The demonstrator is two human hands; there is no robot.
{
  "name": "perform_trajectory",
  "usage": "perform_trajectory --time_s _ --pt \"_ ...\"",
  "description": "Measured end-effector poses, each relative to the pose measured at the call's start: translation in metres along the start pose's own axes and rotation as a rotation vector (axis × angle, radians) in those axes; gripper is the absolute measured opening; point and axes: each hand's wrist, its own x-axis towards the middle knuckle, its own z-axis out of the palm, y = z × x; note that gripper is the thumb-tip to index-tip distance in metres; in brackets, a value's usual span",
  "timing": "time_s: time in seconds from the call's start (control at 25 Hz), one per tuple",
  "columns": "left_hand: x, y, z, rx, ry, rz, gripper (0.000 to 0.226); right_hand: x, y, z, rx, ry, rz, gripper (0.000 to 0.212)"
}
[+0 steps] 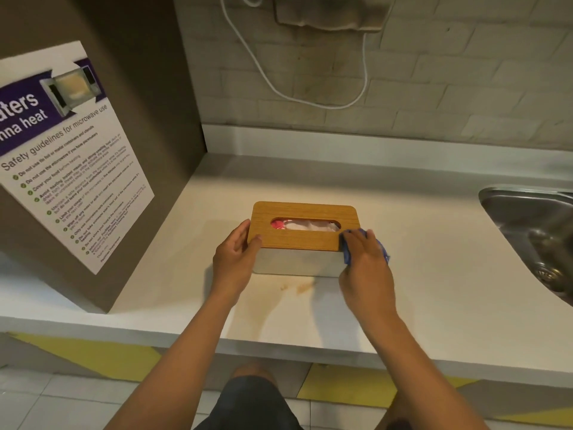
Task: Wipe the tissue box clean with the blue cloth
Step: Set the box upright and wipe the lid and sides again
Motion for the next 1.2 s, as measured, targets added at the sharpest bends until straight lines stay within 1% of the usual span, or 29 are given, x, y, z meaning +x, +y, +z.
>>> perform_trajectory --time_s 0.08,0.12,0.16,0.24,0.32,0.4,0.52,0.6,0.68,0.76,0.84,0.92,1.04,1.12,1.2 --pt "-0.003 0.002 0.004 -0.007 0.005 0.009 0.046 0.003 -0.006 0.001 -0.018 0.026 0.082 0.037" --pt "-0.004 0.002 0.006 -0.013 0.011 0.012 0.045 0.004 -0.020 0.008 -0.044 0.017 0.086 0.033" --pt "-0.006 0.002 0.008 -0.019 0.017 0.017 0.045 0.003 -0.036 0.018 -0.066 -0.014 0.059 0.030" --pt "-0.006 0.002 0.009 -0.023 0.032 0.033 0.042 -0.001 -0.072 0.038 -0.053 -0.094 -0.017 0.033" --pt "-0.005 0.003 0.007 -0.022 0.031 0.038 0.040 -0.004 -0.086 0.046 -0.007 -0.116 -0.102 0.033" --pt "-0.004 0.002 0.004 -0.010 0.011 0.023 0.042 0.000 -0.070 0.036 0.043 -0.104 -0.104 0.030" --pt "-0.004 0.000 0.002 -0.002 -0.030 -0.005 0.045 0.002 -0.022 0.016 0.044 -0.036 0.023 0.039" --pt "-0.007 0.001 0.005 -0.020 -0.033 0.003 0.046 0.005 -0.006 0.010 0.013 -0.009 0.082 0.038" --pt "-0.009 0.003 0.008 -0.011 -0.014 0.024 0.045 0.008 -0.025 0.014 0.009 -0.018 0.092 0.035" --pt "-0.009 0.003 0.009 -0.004 -0.007 0.034 0.039 0.008 -0.057 0.028 0.017 -0.028 0.035 0.030" --pt "-0.009 0.005 0.010 0.004 -0.001 0.040 0.032 0.006 -0.089 0.044 0.022 -0.074 -0.037 0.023" --pt "-0.011 0.007 0.010 0.002 -0.004 0.048 0.033 0.008 -0.108 0.052 0.061 -0.104 -0.072 0.017" --pt "-0.011 0.007 0.009 -0.020 -0.020 0.041 0.033 0.012 -0.109 0.050 0.136 -0.112 -0.092 0.016" --pt "-0.013 0.009 0.011 -0.044 0.018 0.038 0.029 0.012 -0.102 0.041 0.153 -0.152 -0.111 0.020" --pt "-0.014 0.013 0.011 -0.024 0.059 0.050 0.033 0.011 -0.086 0.032 0.107 -0.191 -0.096 0.025"
